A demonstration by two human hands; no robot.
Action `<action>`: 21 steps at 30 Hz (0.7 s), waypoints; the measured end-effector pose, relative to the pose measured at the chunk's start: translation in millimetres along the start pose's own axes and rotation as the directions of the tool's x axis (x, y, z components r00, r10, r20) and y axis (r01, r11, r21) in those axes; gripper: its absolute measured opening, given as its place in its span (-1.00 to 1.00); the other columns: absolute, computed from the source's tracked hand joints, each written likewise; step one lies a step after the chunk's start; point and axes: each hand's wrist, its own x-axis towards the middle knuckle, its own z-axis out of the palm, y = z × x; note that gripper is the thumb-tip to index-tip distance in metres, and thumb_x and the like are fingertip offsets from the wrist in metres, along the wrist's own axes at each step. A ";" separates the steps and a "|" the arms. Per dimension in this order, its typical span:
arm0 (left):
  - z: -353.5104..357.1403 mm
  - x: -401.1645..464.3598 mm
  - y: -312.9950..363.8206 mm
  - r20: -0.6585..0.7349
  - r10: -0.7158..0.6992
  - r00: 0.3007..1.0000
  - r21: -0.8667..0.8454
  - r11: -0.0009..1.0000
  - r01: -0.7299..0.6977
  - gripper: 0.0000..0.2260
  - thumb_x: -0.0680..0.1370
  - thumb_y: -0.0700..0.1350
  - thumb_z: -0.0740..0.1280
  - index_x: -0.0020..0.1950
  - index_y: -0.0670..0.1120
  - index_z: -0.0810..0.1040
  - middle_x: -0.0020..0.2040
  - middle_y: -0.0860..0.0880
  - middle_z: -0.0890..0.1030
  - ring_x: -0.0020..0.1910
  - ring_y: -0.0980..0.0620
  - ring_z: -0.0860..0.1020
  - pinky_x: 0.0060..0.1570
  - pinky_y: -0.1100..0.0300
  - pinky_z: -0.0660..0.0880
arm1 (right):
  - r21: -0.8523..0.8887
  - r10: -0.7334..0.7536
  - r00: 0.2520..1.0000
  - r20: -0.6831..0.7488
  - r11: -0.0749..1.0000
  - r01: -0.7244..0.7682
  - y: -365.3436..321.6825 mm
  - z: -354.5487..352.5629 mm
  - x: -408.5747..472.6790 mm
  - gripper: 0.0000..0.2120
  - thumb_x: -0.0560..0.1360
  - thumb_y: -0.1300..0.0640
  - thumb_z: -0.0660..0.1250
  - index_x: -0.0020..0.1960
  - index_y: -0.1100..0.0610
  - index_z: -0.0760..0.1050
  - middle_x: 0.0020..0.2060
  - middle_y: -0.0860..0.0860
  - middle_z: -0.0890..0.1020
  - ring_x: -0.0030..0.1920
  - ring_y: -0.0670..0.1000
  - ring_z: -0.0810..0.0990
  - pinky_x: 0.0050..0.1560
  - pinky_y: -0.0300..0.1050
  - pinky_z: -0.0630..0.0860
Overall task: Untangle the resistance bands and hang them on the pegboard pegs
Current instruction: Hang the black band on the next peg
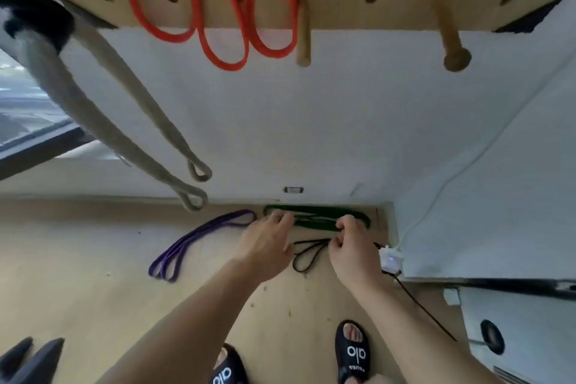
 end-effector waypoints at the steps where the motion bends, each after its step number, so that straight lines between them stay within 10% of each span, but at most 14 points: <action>1: 31.6 12.6 -5.5 0.059 -0.012 0.998 0.014 1.000 0.011 -0.61 0.62 -0.01 0.29 0.42 -0.05 0.35 0.35 -0.06 0.46 0.26 -0.13 0.51 0.16 -0.02 0.52 | -0.067 0.027 0.994 0.104 0.998 -0.020 24.0 20.9 7.0 -0.71 0.59 0.21 0.30 0.31 0.16 0.45 0.14 0.03 0.55 0.02 0.04 0.56 -0.12 -0.14 0.38; 7: 210.7 88.2 -46.0 0.228 -0.061 0.972 0.058 0.997 0.049 -0.56 0.60 0.03 0.34 0.43 -0.04 0.34 0.35 -0.09 0.46 0.30 -0.17 0.49 0.21 -0.04 0.47 | -0.345 0.108 0.927 0.360 0.938 0.024 143.6 143.9 63.4 -0.68 0.62 0.10 0.27 0.36 0.09 0.40 0.22 0.05 0.57 0.23 0.12 0.53 -0.14 -0.15 0.41; 12: 333.8 142.6 -92.7 0.238 -0.069 0.969 0.094 0.994 0.047 -0.46 0.57 0.08 0.39 0.47 -0.05 0.31 0.38 -0.08 0.44 0.33 -0.13 0.47 0.26 0.00 0.43 | -0.366 0.156 0.898 0.411 0.930 0.007 225.7 246.6 128.9 -0.38 0.60 0.19 0.34 0.60 0.08 0.21 0.50 0.08 0.39 0.45 0.14 0.41 0.38 0.03 0.46; 21: 486.9 236.1 -142.2 0.200 -0.072 0.977 0.167 0.985 0.039 -0.15 0.48 0.25 0.43 0.60 -0.07 0.12 0.53 -0.10 0.30 0.48 -0.15 0.32 0.49 -0.03 0.26 | -0.614 -0.050 0.900 0.433 0.715 0.336 323.2 350.5 245.1 -0.29 0.52 0.30 0.38 0.60 0.11 0.19 0.50 0.08 0.38 0.48 0.12 0.35 0.49 0.02 0.32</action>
